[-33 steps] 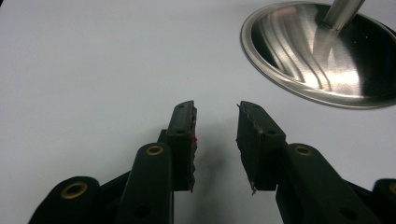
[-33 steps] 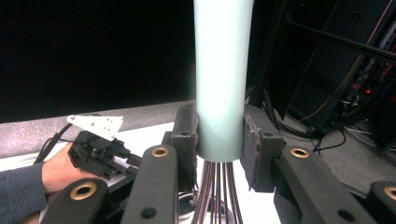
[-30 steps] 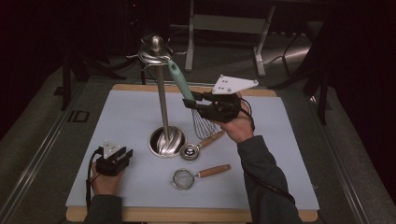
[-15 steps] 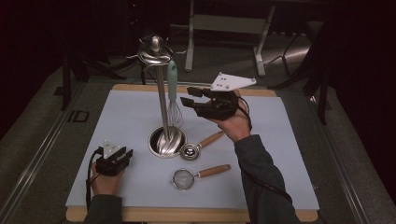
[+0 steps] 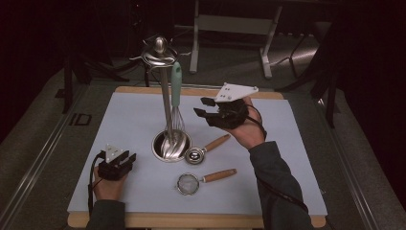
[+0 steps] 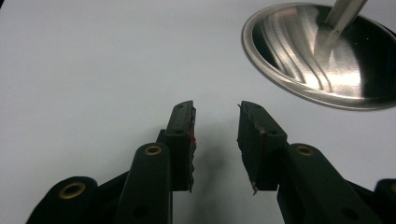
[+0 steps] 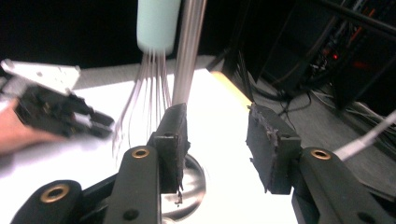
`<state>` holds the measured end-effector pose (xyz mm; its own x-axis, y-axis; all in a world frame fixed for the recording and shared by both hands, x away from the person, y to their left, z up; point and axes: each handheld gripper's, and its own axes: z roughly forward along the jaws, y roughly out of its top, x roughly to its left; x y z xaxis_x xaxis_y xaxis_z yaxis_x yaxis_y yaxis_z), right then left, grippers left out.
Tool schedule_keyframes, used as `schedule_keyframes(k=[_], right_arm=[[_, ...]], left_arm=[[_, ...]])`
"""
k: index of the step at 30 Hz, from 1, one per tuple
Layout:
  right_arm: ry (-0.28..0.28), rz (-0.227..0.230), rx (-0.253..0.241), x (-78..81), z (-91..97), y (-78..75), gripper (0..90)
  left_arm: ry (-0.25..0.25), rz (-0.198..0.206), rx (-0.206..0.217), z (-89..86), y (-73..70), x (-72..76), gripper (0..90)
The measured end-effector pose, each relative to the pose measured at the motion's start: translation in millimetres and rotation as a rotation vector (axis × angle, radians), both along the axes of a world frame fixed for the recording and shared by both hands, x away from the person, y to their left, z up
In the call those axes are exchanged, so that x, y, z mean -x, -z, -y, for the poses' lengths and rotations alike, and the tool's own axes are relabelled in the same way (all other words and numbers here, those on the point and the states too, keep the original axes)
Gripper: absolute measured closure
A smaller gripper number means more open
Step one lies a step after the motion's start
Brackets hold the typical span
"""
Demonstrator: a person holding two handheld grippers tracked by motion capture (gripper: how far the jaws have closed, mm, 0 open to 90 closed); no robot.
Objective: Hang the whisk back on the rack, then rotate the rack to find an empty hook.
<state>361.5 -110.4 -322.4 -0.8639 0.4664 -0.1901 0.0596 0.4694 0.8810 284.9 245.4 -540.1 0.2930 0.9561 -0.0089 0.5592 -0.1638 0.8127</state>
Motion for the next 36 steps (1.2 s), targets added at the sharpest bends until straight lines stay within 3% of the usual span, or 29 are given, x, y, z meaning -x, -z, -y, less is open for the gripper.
schedule_keyframes(k=[12, 17, 22, 29, 36], right_arm=[[0.03, -0.003, 0.094, 0.8, 6.9, 13.6, 56.2], [0.039, -0.015, 0.1, -0.3, 12.2, 19.5, 56.0], [0.058, -0.036, 0.103, -1.8, 22.4, 29.9, 55.5], [0.101, -0.074, 0.114, -2.2, 39.6, 44.5, 55.0], [0.143, -0.09, 0.133, 3.9, 57.5, 58.1, 53.8]], left_arm=[[-0.012, 0.004, 0.007, -0.6, 0.0, 0.3, 62.9], [-0.015, 0.007, 0.012, -1.6, -0.3, 0.8, 61.3], [-0.03, 0.022, 0.045, -4.7, -1.5, 2.3, 62.8], [-0.058, 0.076, 0.085, -6.1, -6.7, 7.9, 60.1], [-0.059, 0.138, 0.106, -5.2, -26.9, 10.5, 58.2]])
